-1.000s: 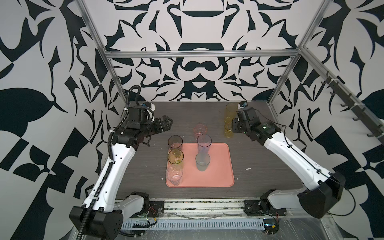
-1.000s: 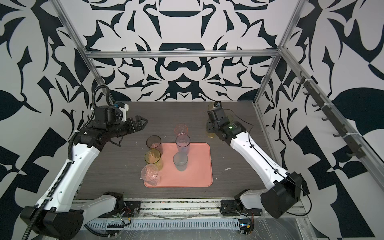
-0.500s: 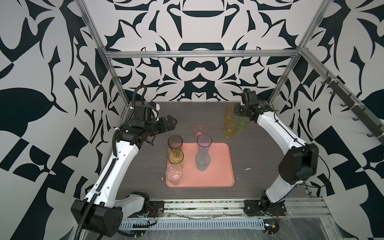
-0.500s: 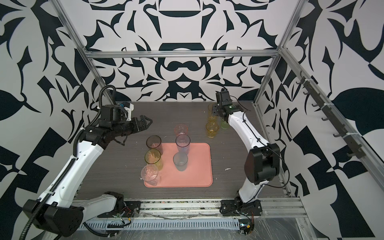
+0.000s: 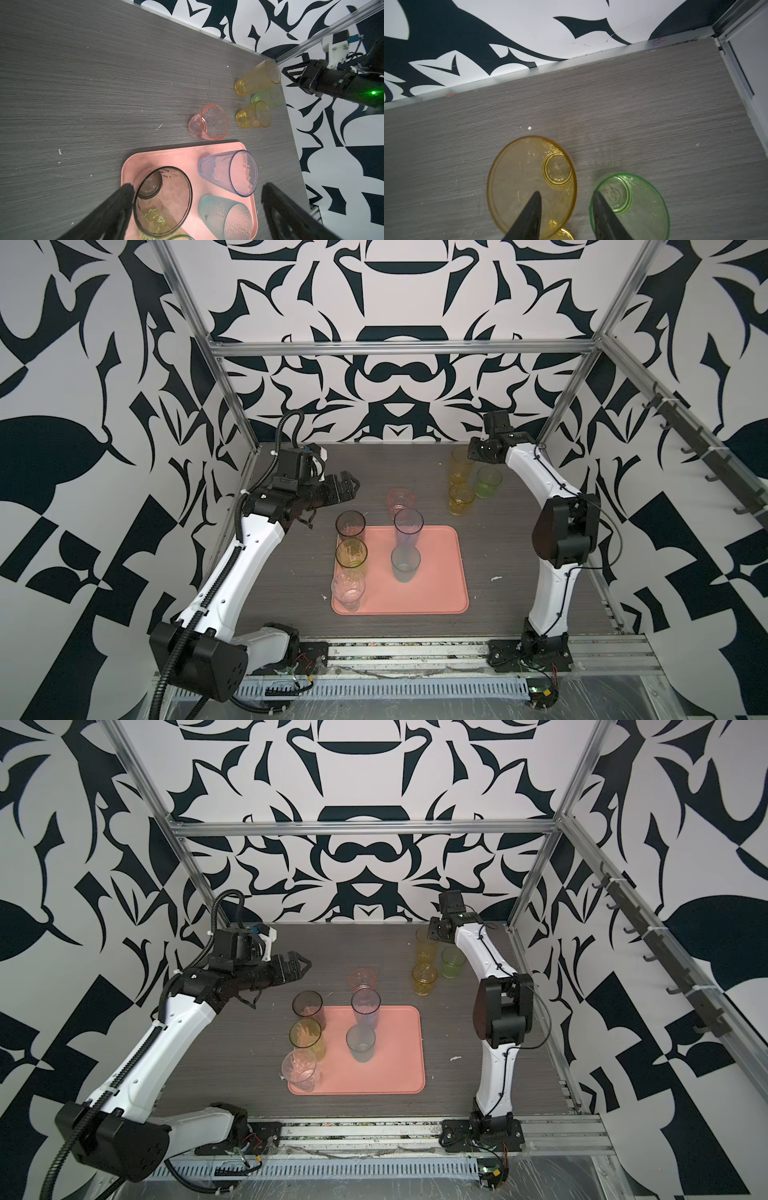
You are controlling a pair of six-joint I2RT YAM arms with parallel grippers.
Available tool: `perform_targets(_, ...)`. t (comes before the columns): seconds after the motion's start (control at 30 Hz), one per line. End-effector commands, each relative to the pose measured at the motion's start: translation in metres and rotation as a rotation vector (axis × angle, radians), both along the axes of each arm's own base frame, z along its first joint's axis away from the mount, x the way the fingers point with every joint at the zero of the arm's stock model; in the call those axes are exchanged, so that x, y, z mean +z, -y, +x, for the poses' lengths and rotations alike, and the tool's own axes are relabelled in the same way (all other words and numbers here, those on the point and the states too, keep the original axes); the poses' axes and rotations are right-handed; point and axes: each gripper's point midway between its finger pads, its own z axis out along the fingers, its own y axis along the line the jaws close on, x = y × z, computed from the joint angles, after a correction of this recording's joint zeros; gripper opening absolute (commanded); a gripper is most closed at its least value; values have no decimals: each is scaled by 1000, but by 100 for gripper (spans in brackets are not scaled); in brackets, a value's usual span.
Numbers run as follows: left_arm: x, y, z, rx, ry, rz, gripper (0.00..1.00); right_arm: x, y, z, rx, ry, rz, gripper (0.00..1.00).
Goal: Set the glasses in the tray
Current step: 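Raise the right gripper and move it to the tall yellow cup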
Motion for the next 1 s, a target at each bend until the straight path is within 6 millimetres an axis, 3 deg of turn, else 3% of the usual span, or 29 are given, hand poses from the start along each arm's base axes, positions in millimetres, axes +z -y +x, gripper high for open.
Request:
perform_targets(0.0,5,2,3,-10,20,13,99,25,-1,10,1,50,32,44)
perform_targets(0.37,1,7,3,-18,13,26,99,7,2,23,6,19,46,38)
perform_targets(0.97,2,15,-1,-29,14,33,99,-6,4,28,10,-11,75,27)
